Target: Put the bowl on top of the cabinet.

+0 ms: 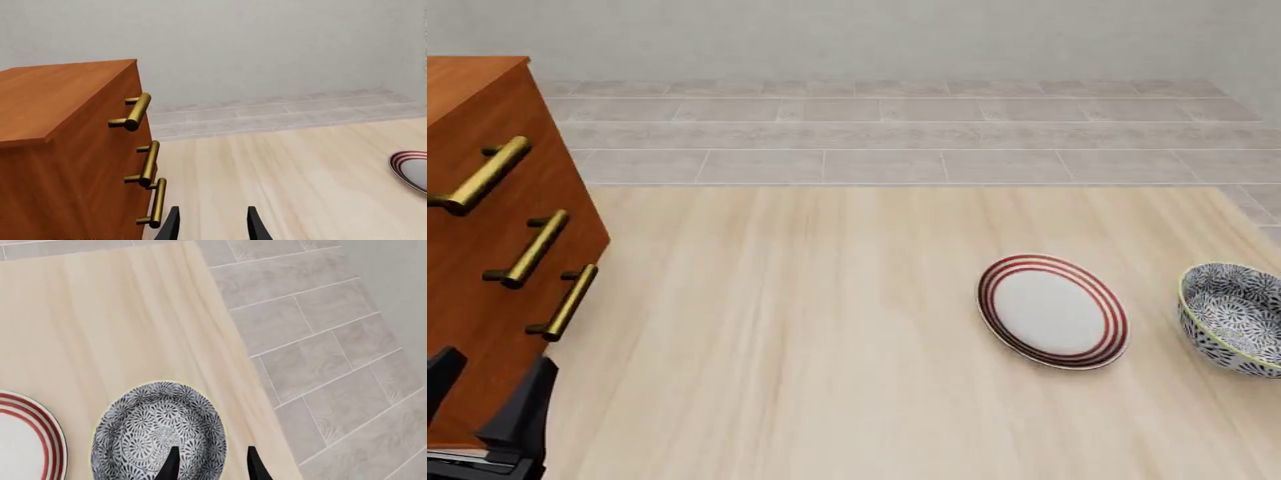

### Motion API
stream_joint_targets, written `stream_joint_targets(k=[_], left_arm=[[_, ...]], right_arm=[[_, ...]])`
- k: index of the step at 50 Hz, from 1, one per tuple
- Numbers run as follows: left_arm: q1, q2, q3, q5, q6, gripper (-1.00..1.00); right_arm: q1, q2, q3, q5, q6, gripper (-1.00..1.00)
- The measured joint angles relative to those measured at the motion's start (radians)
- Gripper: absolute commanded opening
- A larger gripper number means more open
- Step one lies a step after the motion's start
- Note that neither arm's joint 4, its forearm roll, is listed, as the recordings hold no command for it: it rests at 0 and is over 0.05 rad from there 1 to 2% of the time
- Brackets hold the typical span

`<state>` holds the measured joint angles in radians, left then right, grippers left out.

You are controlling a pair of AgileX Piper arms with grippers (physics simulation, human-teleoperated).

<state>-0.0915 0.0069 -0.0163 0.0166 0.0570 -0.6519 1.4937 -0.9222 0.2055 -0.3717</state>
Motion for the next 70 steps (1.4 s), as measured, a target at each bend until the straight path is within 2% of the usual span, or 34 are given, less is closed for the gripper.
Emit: stream_joint_targets(k=[23,66,67,70], left_arm=[[-0.004,0.013,0.006,-0.013,0.006,1.0],[-0.002,0.013,0.008,-0.012,0.007,1.0],[-0.002,0.013,0.008,-0.012,0.007,1.0],[-0.002,0.012,0.008,-0.011,0.007,1.0]], right_arm=[[-0.035,0.182,0.005,-0.1,-0.018,1.0],[-0.063,0.353,0.002,-0.177,-0.032,1.0],[-0.063,0.355,0.002,-0.178,-0.033,-1.0],[-0.065,0.348,0.005,-0.181,-0.039,-1.0]])
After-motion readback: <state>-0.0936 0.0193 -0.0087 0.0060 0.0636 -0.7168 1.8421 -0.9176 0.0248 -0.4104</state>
